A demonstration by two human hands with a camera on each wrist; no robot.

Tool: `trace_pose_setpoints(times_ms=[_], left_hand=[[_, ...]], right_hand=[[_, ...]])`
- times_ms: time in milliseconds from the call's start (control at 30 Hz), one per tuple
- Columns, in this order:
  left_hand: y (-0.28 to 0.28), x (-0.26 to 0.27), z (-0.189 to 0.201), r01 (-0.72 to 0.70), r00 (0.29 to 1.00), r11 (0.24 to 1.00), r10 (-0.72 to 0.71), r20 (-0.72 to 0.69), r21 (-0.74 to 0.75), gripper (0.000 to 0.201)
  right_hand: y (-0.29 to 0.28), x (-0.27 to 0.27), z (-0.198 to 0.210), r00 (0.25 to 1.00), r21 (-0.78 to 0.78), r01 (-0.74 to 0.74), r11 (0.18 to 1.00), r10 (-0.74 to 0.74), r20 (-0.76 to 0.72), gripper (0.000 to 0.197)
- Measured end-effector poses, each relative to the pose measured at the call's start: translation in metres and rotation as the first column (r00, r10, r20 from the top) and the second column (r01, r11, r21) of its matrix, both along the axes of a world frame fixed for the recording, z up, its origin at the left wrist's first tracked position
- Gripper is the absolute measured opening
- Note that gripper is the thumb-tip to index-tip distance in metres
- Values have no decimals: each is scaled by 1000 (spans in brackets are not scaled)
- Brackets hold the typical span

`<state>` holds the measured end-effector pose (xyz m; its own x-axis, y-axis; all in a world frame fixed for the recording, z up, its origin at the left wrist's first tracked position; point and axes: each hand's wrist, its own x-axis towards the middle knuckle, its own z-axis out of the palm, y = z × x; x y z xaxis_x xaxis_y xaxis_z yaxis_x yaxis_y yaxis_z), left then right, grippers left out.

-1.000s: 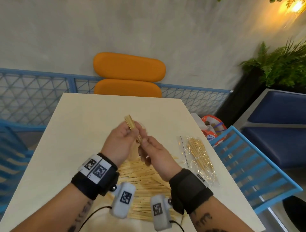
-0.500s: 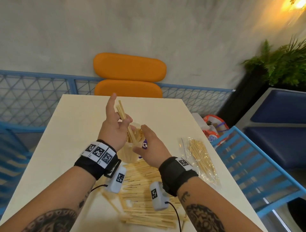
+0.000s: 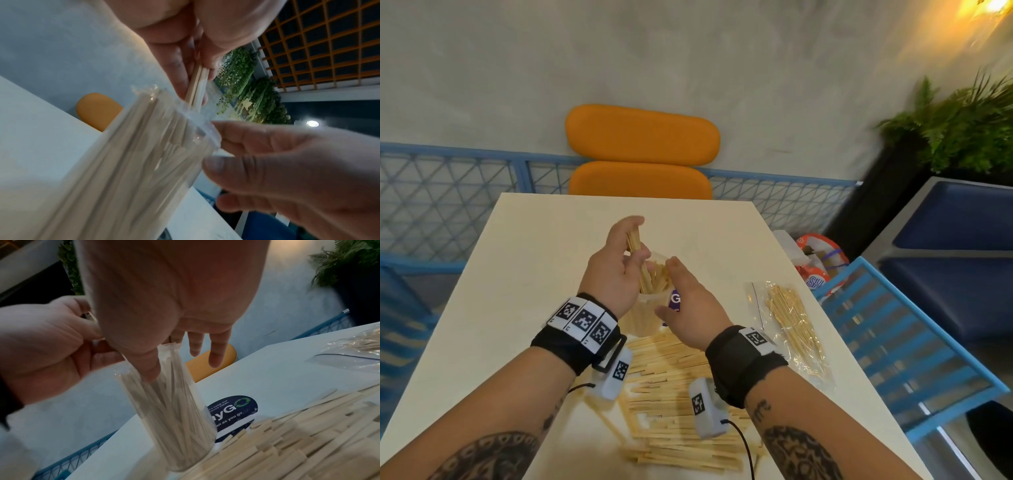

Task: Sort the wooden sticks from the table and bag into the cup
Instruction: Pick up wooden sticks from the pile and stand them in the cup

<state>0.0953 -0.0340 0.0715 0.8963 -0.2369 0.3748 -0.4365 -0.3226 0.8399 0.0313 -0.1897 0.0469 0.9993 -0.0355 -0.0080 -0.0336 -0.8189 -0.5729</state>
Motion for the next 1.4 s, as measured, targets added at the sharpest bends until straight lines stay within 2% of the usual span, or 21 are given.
trace_pose_setpoints(times_ms=[100, 200, 367, 467, 600, 700, 800, 900, 967, 1067, 1167, 1267, 1400], left_hand=[[-1, -1, -15, 53, 998, 987, -48, -39, 150, 33], [0, 0, -31, 87, 996, 957, -93, 8, 278, 19], [1, -5, -50, 138, 981, 913, -181, 76, 384, 29], [5, -7, -57, 121, 968, 899, -201, 150, 420, 55], [12, -6, -53, 117, 959, 839, -235, 160, 531, 62], [16, -11, -43, 163, 973, 897, -215, 84, 412, 50], [25, -23, -41, 73, 993, 976, -89, 73, 204, 30], [34, -44, -45, -69, 998, 994, 70, -2, 80, 23], [37, -61, -48, -88, 991, 996, 90, -96, 20, 24], [38, -85, -60, -43, 978, 999, 45, -204, 14, 26], [36, -96, -77, 33, 960, 998, -15, -281, 61, 30], [30, -105, -89, 83, 928, 993, -45, -370, 86, 29], [24, -114, -92, 120, 897, 989, -71, -436, 86, 28]], right_hand=[[0, 0, -2, 1000, -12, -6, 1000, 6, -3, 82], [0, 1, -4, 1000, -15, -12, 1000, 12, -12, 83], [-1, 0, -7, 999, 1, -22, 1000, 22, -30, 83], [-9, -2, -3, 997, 154, 19, 988, -7, -75, 84], [-29, -18, 0, 990, 293, 127, 948, -103, -95, 74], [-43, -43, 0, 973, 223, 216, 950, -192, -126, 52], [-52, -71, -5, 956, 56, 262, 963, -251, -155, 36], [-50, -101, -20, 923, -132, 264, 955, -290, -251, 29], [-49, -120, -33, 881, -287, 261, 922, -349, -320, 33], [-55, -144, -49, 819, -352, 363, 863, -475, -321, 35], [-52, -153, -58, 840, -288, 405, 868, -477, -258, 33], [-42, -144, -66, 883, -327, 318, 890, -404, -240, 28], [-31, -129, -65, 904, -492, 186, 851, -344, -253, 17]])
